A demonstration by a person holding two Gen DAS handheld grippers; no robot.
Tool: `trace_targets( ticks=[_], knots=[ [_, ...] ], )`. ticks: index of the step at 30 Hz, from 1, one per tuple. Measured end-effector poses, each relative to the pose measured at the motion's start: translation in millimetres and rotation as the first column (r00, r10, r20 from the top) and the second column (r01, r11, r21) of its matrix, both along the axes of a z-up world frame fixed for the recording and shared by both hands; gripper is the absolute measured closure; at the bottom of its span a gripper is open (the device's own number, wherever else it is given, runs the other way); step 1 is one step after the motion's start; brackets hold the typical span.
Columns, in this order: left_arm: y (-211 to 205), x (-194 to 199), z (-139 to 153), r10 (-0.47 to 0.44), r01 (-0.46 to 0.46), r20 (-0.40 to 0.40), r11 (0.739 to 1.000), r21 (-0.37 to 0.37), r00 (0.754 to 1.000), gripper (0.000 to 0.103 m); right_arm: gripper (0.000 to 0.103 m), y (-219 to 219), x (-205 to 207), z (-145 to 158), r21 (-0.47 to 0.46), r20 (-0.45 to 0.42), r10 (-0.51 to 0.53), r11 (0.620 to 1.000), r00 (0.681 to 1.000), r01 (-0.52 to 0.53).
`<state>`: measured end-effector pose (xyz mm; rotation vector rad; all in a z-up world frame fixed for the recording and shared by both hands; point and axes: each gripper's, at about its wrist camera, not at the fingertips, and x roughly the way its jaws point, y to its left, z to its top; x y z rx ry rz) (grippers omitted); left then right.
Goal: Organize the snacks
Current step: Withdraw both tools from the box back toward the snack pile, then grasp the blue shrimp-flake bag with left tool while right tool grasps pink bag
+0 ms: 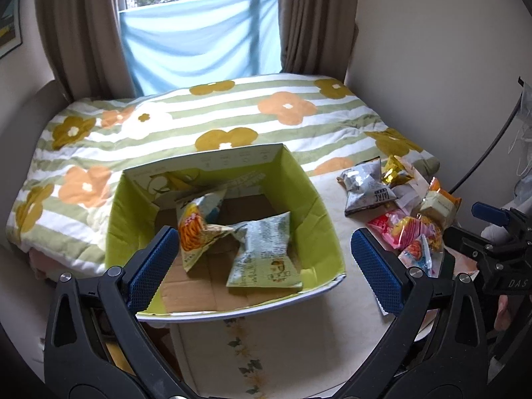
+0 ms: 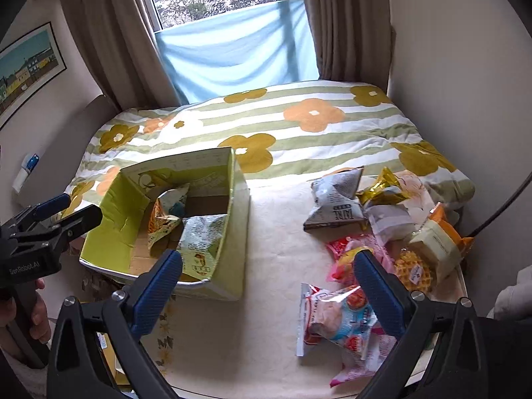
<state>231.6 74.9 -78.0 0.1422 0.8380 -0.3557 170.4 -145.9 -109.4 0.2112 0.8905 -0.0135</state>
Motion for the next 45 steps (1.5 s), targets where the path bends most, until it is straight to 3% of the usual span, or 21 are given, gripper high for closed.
trace_targets(
  ticks=[7, 14, 26, 33, 42, 45],
  knots=[
    [-71, -24, -25, -0.068, 0.069, -0.041, 0.997, 0.039, 0.997, 0.0, 0.0, -75, -33, -5, -0.014, -0.004, -0.02, 1.0, 1.0, 0.02],
    [-143, -51, -65, -0.175, 0.183, -0.095, 0.979, 0.084, 0.98, 0.0, 0.0, -131, -50, -30, -0.004, -0.045, 0.017, 1.0, 0.999, -0.017],
    [-214, -63, -138, -0.344, 0.387, -0.225, 0.902, 0.189, 0.912, 0.0, 0.0, -176, -29, -89, 0.07, -0.144, 0.127, 0.991, 0.981, -0.118],
    [-243, -50, -160, -0.332, 0.377, -0.325, 0.922, 0.086, 0.885, 0.001, 0.0, -181, -10, -115, 0.104, -0.175, 0.092, 0.992, 0.98, -0.075],
    [-257, -52, -196, -0.236, 0.307, -0.342, 0.936, 0.17, 0.91, 0.001, 0.0, -181, 14, -129, 0.13, -0.19, 0.091, 0.989, 0.978, -0.067],
    [-256, -49, -201, -0.205, 0.277, -0.354, 0.947, 0.165, 0.912, 0.001, 0.0, -175, 23, -135, 0.134, -0.194, 0.106, 0.988, 0.975, -0.08]
  ],
)
